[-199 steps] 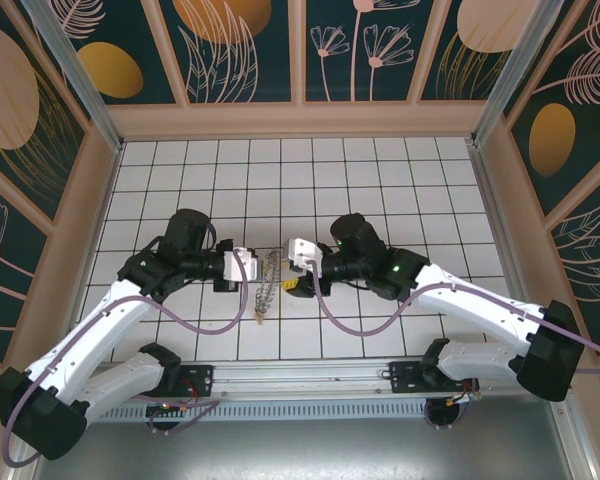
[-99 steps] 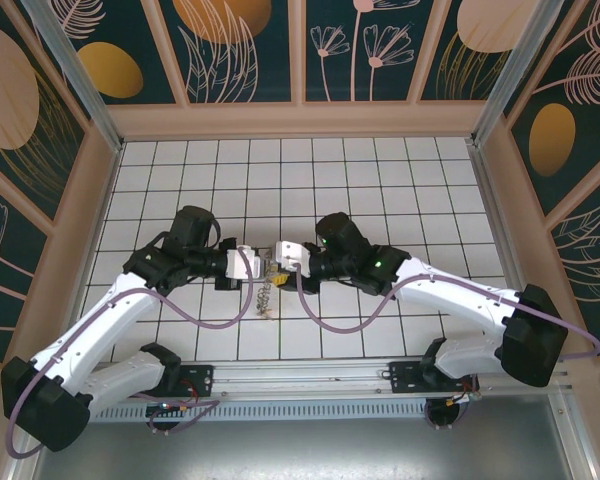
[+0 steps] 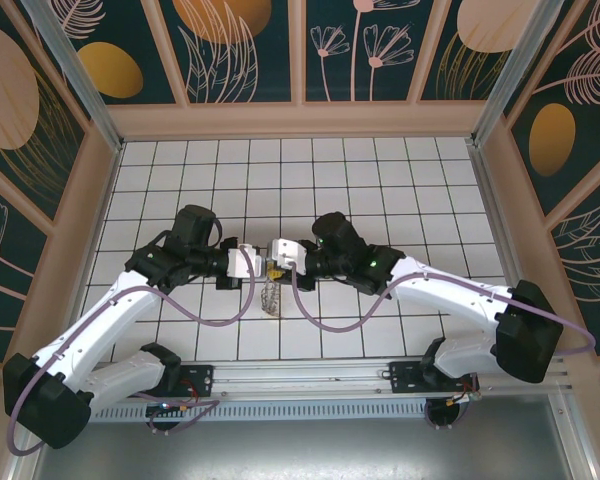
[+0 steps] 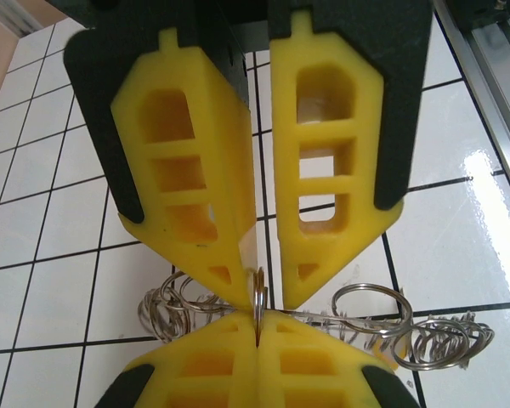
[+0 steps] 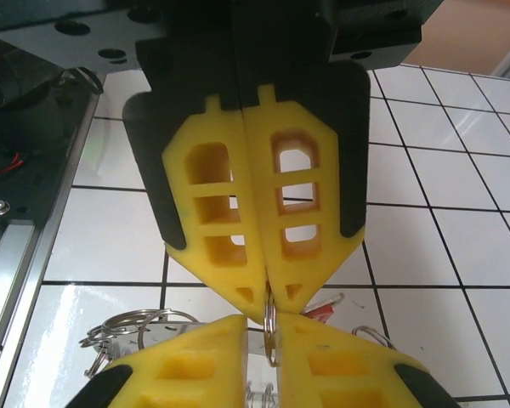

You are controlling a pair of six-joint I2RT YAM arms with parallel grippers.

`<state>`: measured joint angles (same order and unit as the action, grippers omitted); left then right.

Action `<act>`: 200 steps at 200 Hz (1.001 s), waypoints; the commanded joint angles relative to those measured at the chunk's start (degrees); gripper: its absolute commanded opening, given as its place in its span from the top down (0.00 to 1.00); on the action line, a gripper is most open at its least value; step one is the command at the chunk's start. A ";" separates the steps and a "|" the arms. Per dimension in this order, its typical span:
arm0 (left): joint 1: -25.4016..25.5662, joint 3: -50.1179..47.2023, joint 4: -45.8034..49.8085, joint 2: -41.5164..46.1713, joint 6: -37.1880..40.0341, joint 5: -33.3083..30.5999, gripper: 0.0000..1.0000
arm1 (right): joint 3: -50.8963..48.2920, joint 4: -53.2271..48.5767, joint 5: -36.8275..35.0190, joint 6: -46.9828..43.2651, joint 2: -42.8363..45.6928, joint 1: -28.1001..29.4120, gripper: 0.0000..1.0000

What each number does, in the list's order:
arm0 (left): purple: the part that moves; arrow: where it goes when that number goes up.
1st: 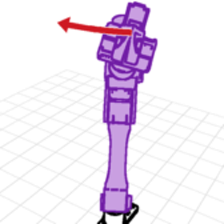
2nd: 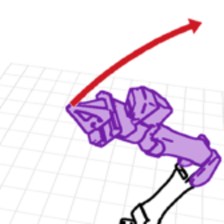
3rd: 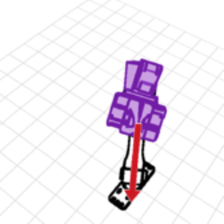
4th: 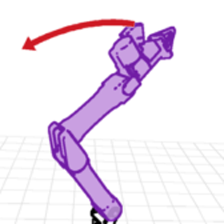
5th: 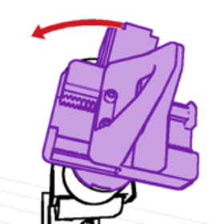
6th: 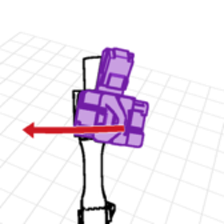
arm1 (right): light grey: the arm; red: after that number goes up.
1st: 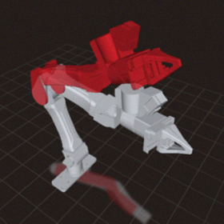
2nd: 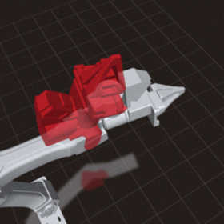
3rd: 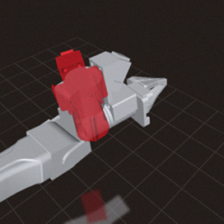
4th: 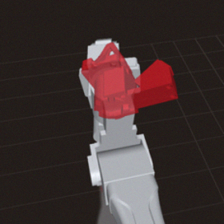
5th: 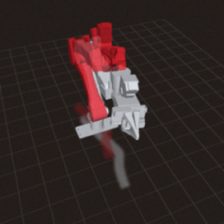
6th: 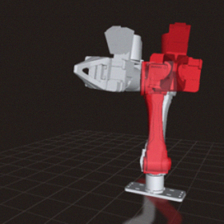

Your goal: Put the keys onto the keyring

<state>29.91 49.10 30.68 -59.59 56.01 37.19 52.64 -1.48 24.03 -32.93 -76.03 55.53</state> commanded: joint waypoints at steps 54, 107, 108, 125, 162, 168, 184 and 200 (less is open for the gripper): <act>0.15 2.37 -2.08 -0.50 -5.44 2.76 0.96 | -2.43 8.87 0.67 2.05 2.43 0.95 1.00; 0.14 -5.03 -12.23 6.14 -13.34 3.51 0.73 | -12.66 27.74 -0.08 11.44 10.07 0.19 1.00; 0.14 -5.18 -12.40 6.24 -13.40 3.59 0.72 | -12.79 28.06 -0.10 11.64 10.18 0.19 1.00; 0.15 -6.80 -14.81 7.11 -14.70 4.99 0.72 | -15.35 33.52 0.07 14.42 11.37 0.24 1.00; 0.15 -7.18 -18.74 6.86 -16.97 7.66 0.70 | -17.95 40.19 -0.30 17.13 11.36 0.29 1.00; 0.08 -7.18 -19.54 6.86 -17.49 8.18 0.69 | -18.16 41.07 -0.26 17.53 11.21 0.29 1.00; 0.15 -7.48 -22.24 7.08 -19.24 9.10 0.68 | -18.49 43.21 -0.30 18.46 10.47 0.32 1.00; 0.14 -7.85 -24.99 7.47 -21.45 10.33 0.70 | -19.26 45.85 -1.16 19.57 9.95 0.38 1.00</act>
<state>30.00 42.06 12.40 -52.75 38.94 43.64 34.46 33.98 22.76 -16.53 -65.84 55.55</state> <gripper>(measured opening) 0.313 0.051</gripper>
